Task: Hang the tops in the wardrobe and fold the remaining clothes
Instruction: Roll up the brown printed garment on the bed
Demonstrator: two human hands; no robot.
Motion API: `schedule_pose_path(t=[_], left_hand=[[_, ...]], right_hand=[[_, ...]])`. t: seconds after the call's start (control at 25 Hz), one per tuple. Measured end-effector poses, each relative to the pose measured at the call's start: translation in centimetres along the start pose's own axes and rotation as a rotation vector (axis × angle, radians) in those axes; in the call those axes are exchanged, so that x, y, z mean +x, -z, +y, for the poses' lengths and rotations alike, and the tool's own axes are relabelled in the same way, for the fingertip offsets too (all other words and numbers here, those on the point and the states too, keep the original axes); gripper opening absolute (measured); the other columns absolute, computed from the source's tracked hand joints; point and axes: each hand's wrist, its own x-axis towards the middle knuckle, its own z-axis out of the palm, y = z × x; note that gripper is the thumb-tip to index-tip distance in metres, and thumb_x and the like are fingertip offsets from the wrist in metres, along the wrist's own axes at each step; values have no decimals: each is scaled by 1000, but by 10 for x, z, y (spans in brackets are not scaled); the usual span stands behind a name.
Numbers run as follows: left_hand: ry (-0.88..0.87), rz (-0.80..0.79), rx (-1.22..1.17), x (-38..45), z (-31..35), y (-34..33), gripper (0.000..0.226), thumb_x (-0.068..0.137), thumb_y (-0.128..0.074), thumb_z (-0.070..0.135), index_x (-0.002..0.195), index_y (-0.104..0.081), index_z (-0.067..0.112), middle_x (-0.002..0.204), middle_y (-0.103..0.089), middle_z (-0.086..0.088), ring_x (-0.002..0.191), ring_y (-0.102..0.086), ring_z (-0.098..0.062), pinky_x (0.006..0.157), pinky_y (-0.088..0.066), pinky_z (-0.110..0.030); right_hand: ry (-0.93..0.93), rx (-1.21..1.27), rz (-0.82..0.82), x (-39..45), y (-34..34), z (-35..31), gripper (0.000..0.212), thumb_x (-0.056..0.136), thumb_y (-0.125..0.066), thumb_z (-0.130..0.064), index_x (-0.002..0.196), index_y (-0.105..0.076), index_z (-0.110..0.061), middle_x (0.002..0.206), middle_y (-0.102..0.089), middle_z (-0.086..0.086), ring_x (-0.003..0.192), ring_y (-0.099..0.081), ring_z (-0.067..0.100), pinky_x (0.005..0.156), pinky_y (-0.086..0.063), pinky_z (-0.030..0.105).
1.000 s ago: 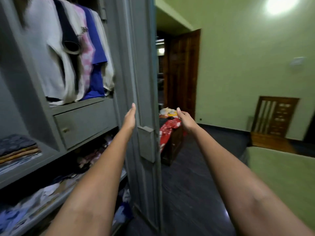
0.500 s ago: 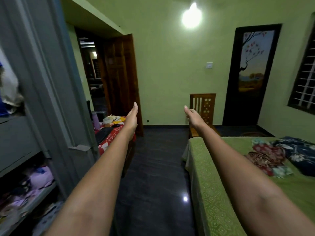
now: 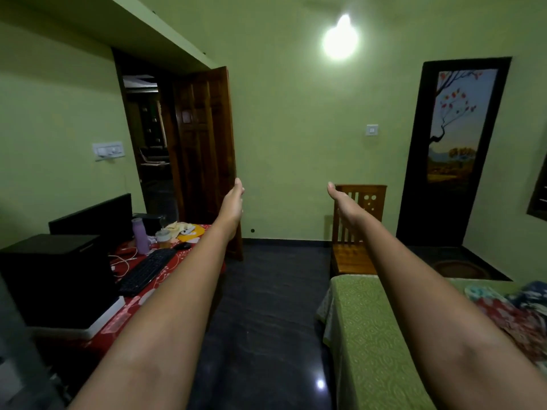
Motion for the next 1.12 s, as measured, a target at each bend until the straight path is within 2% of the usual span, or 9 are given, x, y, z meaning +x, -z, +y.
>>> schedule_pose_path(t=[0.2,0.32,0.48,0.64,0.8,0.96,1.12], left_hand=[[64,-13,-16,124,-50,-38,58,102,-28,46,149,-27,13,155,-29,-3,143,-24,-24,118,-21,-42],[34,-22,-13,218,-83,-59,53,103,-32,38,149,-25,14,155,-28,-1,144,-24,-22,119,-20,-41],[2,-68,10,351,-89,-89,53,102,-30,40,149,-26,15,155,-29,-1,143,-25,-22,118,-21,-42],[-20,-123,-26,478,-85,-131,52,102,-30,39,147,-31,12,153,-32,-1,142,-27,-20,117,-22,-38],[20,-208,-8,563,-126,-181,52,102,-31,38,147,-32,11,152,-34,-3,141,-28,-20,117,-22,-39],[7,-240,-16,654,-152,-232,52,102,-32,38,146,-33,12,152,-35,-2,141,-29,-20,117,-22,-39],[-20,-280,-60,746,-146,-298,51,101,-32,40,145,-36,15,150,-38,1,140,-31,-19,116,-23,-40]], right_hand=[[-66,22,16,129,-1,43,83,86,-39,-71,152,-14,-27,159,-15,3,145,-15,28,116,-15,50],[-59,28,62,217,3,66,82,88,-40,-67,153,-12,-25,159,-14,4,145,-15,30,116,-15,50],[-29,10,111,342,26,55,80,88,-38,-66,152,-17,-23,159,-16,5,145,-15,29,115,-15,50],[30,63,196,460,50,43,66,97,-35,-50,153,-17,-20,159,-15,3,146,-13,23,116,-12,42],[-34,31,233,549,62,79,67,95,-36,-51,152,-18,-22,159,-16,5,146,-14,26,116,-13,47],[-47,5,288,641,95,100,66,97,-36,-51,152,-19,-20,158,-17,7,145,-16,29,115,-16,49],[10,15,347,728,154,89,65,97,-33,-52,153,-17,-22,159,-14,4,146,-13,27,116,-13,46]])
